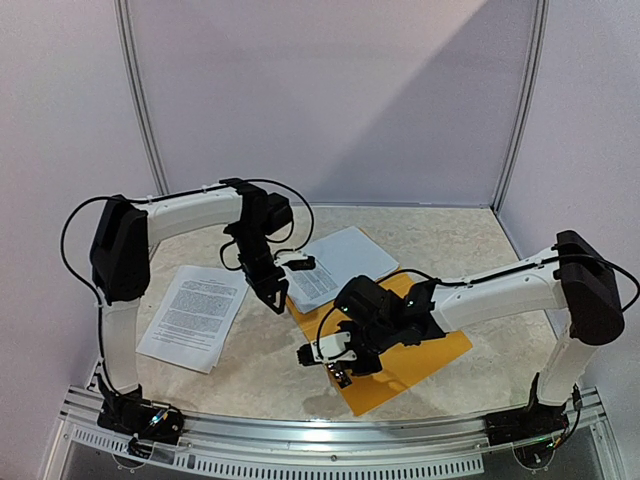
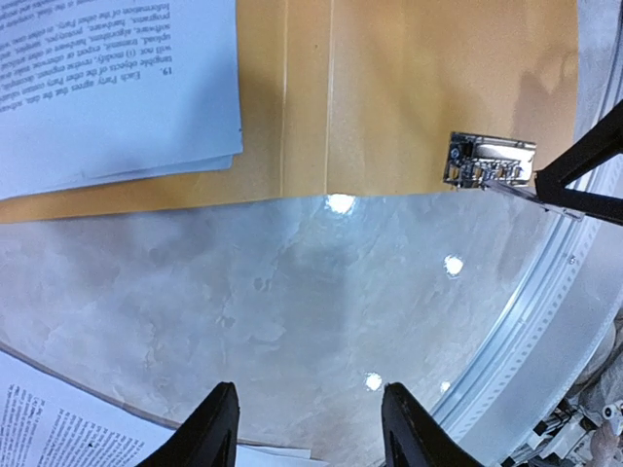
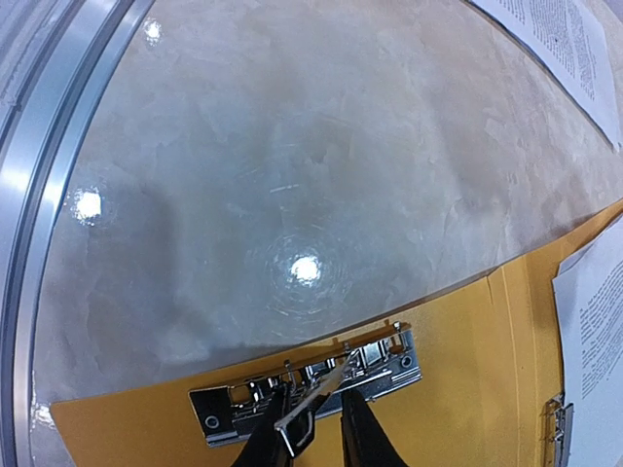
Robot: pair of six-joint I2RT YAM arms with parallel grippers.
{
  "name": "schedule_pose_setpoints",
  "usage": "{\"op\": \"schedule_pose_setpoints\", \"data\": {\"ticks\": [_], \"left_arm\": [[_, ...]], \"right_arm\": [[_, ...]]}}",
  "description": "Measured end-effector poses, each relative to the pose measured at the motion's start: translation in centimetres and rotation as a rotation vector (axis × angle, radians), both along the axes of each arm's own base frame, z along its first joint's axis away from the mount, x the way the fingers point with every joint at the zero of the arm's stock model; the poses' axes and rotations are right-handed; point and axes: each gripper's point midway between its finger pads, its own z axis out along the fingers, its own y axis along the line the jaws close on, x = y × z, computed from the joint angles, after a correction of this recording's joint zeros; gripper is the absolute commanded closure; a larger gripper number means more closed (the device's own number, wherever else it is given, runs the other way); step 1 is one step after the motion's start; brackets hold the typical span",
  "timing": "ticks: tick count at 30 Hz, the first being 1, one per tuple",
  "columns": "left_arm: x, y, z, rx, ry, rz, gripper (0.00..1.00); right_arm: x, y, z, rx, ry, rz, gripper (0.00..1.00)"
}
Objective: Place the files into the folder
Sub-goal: Open the spring clip on the folder with some files.
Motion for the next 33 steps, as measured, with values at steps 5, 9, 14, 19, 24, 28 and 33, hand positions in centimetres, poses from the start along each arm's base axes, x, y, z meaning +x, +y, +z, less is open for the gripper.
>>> {"op": "schedule_pose_setpoints", "data": {"ticks": [5,9,14,19,24,28,33], "left_arm": [[0.2,1.1,0.6,-0.001,-0.006,0.024,0.47],[0.3,1.7,0.5,0.008,-0.006,0.034,0.47],[1.2,3.2,0.8,0.015,-0.018,0.076,0.44],[2.2,5.3,1.7,0.013,-0.039,0.141,0.34],[2.9,7.8,1.9,0.031,-0.039,0.210,0.29],[3.6,9.9,1.5,0.044,-0.027,0.273,0.24],[4.1,12.3,0.8,0.062,-0.001,0.348,0.19]], "right_arm": [[0.3,0.7,0.6,0.028,-0.010,-0.001,0.84],[1.0,1.8,1.3,0.057,-0.016,-0.004,0.85],[2.6,2.6,1.6,0.084,0.007,-0.021,0.83],[4.4,3.4,1.2,0.098,0.037,-0.042,0.78],[6.3,4.9,1.3,0.121,0.049,-0.077,0.70],[8.0,5.1,1.6,0.138,0.061,-0.118,0.68],[10.3,5.1,2.2,0.165,0.078,-0.197,0.59]]}}
